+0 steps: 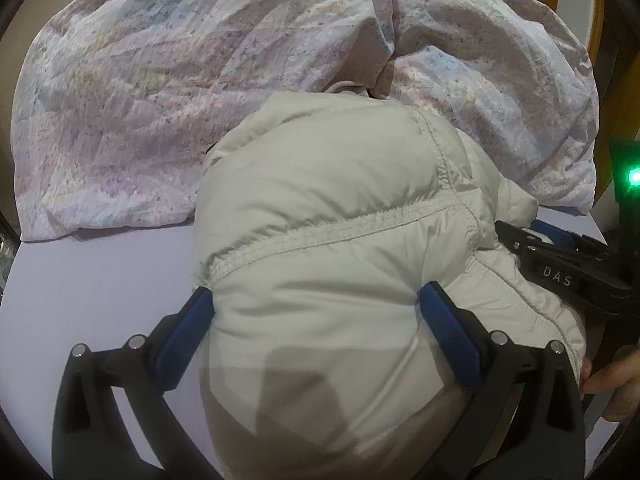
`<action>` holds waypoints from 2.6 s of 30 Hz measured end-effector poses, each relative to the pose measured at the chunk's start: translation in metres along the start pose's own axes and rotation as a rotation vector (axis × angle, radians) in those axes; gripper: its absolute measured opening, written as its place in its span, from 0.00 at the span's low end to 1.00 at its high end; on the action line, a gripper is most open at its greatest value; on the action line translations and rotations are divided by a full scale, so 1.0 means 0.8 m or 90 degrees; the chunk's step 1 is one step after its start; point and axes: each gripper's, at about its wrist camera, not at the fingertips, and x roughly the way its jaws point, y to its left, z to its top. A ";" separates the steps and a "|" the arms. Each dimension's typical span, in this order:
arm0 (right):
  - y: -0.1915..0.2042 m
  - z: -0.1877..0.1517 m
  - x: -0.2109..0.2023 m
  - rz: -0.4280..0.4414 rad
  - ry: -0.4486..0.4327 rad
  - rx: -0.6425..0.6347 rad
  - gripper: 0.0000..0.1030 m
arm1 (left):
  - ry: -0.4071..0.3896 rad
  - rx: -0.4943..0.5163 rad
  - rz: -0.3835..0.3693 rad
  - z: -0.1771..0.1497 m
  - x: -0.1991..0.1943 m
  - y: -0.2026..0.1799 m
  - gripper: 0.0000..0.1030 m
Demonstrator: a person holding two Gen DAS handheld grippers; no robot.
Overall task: Fold large clothes
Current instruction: 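Press the jacket bundle flat with both grippers side by side, then open both grippers and pull them back from the folded jacket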
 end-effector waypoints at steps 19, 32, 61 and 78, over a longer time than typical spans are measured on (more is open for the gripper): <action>0.002 -0.013 0.020 -0.040 -0.044 0.011 0.90 | -0.048 0.008 0.016 -0.007 0.013 -0.007 0.98; 0.050 -0.022 -0.042 -0.051 -0.046 -0.059 0.67 | -0.041 0.004 0.019 -0.007 0.013 -0.005 0.98; 0.018 -0.039 -0.157 0.056 0.113 0.010 0.92 | 0.015 -0.051 0.007 -0.045 -0.141 0.000 0.98; 0.024 -0.119 -0.235 0.091 0.182 -0.013 0.92 | 0.062 -0.014 -0.030 -0.107 -0.244 -0.030 0.98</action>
